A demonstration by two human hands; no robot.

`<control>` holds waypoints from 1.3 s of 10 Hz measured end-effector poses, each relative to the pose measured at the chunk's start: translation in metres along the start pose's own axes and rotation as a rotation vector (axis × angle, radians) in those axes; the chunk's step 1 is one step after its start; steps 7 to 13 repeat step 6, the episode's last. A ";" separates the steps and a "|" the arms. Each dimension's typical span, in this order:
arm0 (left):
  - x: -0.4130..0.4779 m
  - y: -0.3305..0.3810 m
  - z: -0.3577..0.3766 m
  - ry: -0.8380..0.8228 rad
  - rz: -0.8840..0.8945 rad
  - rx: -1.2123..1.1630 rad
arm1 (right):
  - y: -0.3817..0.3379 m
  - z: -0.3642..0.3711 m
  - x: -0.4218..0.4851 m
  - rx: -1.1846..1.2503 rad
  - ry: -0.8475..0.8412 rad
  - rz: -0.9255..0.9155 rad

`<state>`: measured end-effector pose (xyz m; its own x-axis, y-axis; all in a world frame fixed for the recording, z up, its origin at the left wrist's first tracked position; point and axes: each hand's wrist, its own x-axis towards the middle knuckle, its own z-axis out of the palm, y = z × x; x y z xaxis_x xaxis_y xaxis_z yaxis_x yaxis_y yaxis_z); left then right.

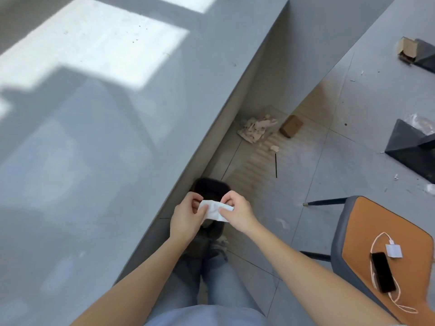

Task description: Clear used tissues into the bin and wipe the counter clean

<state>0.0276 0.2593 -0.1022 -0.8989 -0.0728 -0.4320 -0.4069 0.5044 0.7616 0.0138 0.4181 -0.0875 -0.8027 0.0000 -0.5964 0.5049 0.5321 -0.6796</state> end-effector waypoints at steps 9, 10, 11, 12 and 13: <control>0.103 -0.134 0.136 -0.282 -0.504 -0.047 | 0.159 0.081 0.128 0.472 -0.154 0.473; 0.103 -0.134 0.136 -0.282 -0.504 -0.047 | 0.159 0.081 0.128 0.472 -0.154 0.473; 0.103 -0.134 0.136 -0.282 -0.504 -0.047 | 0.159 0.081 0.128 0.472 -0.154 0.473; 0.103 -0.134 0.136 -0.282 -0.504 -0.047 | 0.159 0.081 0.128 0.472 -0.154 0.473; 0.103 -0.134 0.136 -0.282 -0.504 -0.047 | 0.159 0.081 0.128 0.472 -0.154 0.473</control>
